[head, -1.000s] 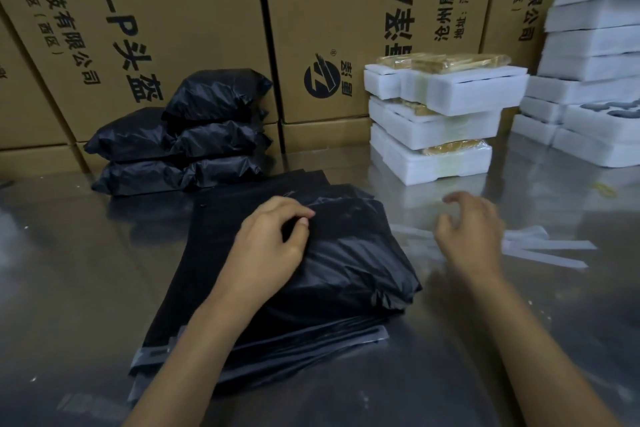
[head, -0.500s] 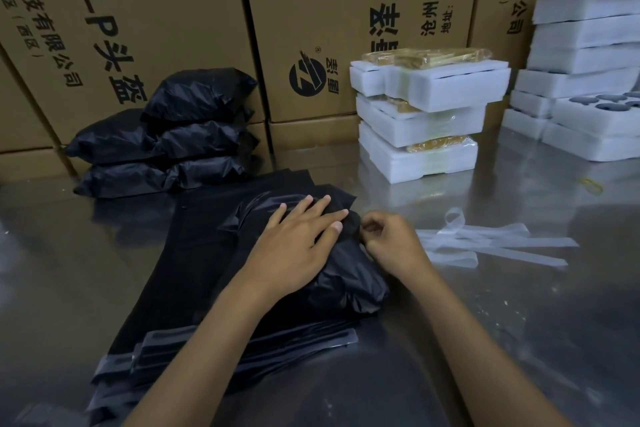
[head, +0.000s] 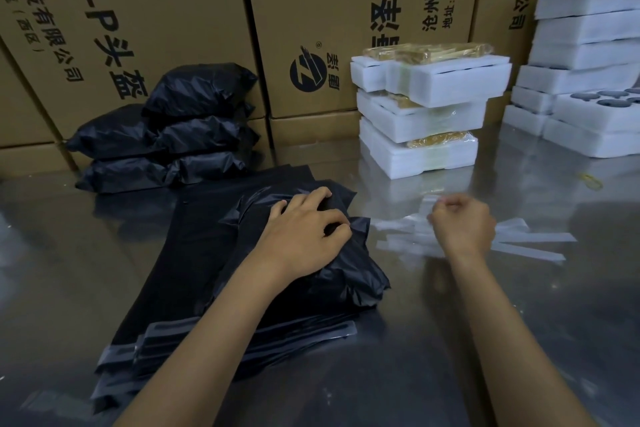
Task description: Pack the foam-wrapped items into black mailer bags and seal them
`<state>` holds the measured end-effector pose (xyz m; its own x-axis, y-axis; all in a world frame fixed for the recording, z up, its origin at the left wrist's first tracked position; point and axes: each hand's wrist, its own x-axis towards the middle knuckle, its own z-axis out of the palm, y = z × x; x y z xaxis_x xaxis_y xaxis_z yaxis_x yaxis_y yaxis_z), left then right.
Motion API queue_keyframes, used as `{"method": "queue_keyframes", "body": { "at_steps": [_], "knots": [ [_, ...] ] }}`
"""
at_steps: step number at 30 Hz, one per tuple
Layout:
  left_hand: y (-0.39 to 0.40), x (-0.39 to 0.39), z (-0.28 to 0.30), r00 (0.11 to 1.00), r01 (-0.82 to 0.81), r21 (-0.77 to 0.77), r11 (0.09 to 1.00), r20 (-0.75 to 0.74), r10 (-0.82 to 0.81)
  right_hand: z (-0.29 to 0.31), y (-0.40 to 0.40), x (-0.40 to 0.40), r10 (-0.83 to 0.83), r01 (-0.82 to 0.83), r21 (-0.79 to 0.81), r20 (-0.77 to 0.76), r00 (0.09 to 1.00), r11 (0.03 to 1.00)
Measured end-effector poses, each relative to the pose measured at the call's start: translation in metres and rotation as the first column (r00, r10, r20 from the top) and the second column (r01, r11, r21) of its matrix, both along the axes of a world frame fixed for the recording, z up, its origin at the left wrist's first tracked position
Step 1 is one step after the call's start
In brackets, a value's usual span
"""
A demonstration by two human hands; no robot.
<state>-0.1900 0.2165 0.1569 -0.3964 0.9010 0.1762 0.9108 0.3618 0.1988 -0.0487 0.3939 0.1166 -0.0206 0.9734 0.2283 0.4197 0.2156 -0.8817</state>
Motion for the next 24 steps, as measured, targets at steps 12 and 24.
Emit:
{"method": "queue_keyframes", "body": {
  "at_steps": [12,24],
  "knots": [
    [0.043,0.036,0.009,0.955,-0.248,-0.408,0.879,-0.255,0.151,-0.004,-0.012,0.001,0.082,-0.205,0.173,0.537,0.840,0.963],
    [0.007,-0.040,0.034,0.937,-0.320,0.278,0.906,0.235,0.259,0.013,-0.078,-0.042,0.645,-0.638,0.097,-0.133,0.752,0.764]
  ]
}}
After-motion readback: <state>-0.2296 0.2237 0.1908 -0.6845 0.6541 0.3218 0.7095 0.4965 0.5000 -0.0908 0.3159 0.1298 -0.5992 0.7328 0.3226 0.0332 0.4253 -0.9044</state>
